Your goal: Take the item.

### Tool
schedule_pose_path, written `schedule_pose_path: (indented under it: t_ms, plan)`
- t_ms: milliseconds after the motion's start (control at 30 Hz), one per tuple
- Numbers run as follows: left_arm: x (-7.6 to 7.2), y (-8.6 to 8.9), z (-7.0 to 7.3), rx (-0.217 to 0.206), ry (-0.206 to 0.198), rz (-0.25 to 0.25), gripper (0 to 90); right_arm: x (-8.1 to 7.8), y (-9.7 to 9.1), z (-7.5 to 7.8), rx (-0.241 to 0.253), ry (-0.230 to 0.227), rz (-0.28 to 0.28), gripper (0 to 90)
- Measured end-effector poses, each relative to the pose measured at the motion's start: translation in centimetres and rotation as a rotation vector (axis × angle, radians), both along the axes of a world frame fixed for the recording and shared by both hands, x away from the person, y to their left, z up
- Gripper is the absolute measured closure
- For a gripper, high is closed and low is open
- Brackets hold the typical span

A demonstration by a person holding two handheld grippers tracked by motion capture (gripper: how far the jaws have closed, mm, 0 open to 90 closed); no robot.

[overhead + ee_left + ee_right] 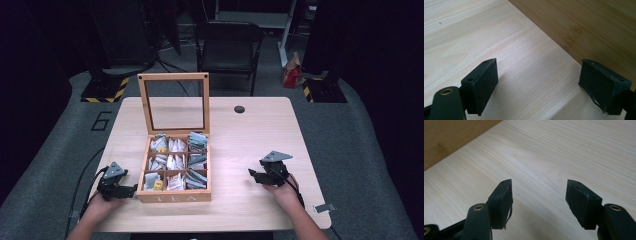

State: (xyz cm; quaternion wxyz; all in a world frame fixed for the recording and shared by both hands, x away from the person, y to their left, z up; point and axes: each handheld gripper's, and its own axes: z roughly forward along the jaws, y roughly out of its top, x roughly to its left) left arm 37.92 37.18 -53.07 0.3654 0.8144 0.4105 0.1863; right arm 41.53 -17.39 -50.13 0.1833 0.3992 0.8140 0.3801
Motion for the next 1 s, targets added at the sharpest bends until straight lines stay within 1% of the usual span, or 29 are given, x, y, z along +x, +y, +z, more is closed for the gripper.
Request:
schedule_pose_path:
  t_ms: [33,67,100,233,267,300,333,433,533,600,667,700,733,767,900,967,1000]
  plan:
    - [0.0,0.0,0.0,0.0,0.0,0.0,15.0,-0.1,0.1,0.2,-0.005,-0.009,0.017,38.3]
    - [0.0,0.0,0.0,0.0,0.0,0.0,15.0,-0.2,0.2,0.3,0.001,-0.003,0.012,38.3]
    - [0.0,0.0,0.0,0.0,0.0,0.0,15.0,-0.3,0.4,0.5,0.003,-0.003,0.024,38.3]
    - [0.0,0.0,0.0,0.0,0.0,0.0,15.0,-0.8,1.2,1.2,0.005,-0.023,0.054,38.2]
    - [0.0,0.0,0.0,0.0,0.0,0.0,15.0,-0.9,1.3,1.3,0.008,-0.022,0.052,38.2]
    - [0.0,0.0,0.0,0.0,0.0,0.0,15.0,-0.9,1.5,1.5,0.007,-0.032,0.051,38.2]
    - [0.0,0.0,0.0,0.0,0.0,0.0,15.0,-1.0,1.5,1.6,0.011,-0.028,0.059,38.2]
    - [0.0,0.0,0.0,0.001,0.0,0.0,15.0,-1.2,1.7,2.0,0.019,-0.02,0.059,38.2]
    - [0.0,0.0,0.0,0.001,0.0,0.0,15.0,-1.5,1.9,3.0,0.019,-0.031,0.075,38.4]
    - [0.0,0.0,0.0,0.001,0.0,0.0,15.0,-1.6,2.0,3.6,0.025,-0.025,0.08,38.6]
    - [0.0,0.0,0.0,0.001,0.0,0.0,15.0,-1.7,2.2,4.1,0.043,-0.026,0.093,38.7]
    - [0.0,0.0,0.0,0.001,0.0,0.0,15.0,-1.8,2.3,4.3,0.049,-0.021,0.094,38.7]
    - [0.0,0.0,0.0,0.001,0.0,0.0,15.0,-1.9,2.4,4.5,0.047,-0.026,0.108,38.7]
    - [0.0,0.0,0.0,0.001,0.0,0.0,15.0,-1.9,2.4,4.5,0.047,-0.026,0.108,38.7]
    - [0.0,0.0,0.0,0.001,0.0,-0.001,15.0,-2.2,3.1,5.0,0.052,-0.018,0.143,38.7]
    - [0.0,0.0,0.0,0.001,0.0,0.0,15.0,-2.2,3.3,5.1,0.053,-0.016,0.146,38.7]
    - [0.0,0.0,0.0,0.001,0.0,0.0,15.0,-2.3,3.6,5.4,0.058,-0.012,0.162,38.7]
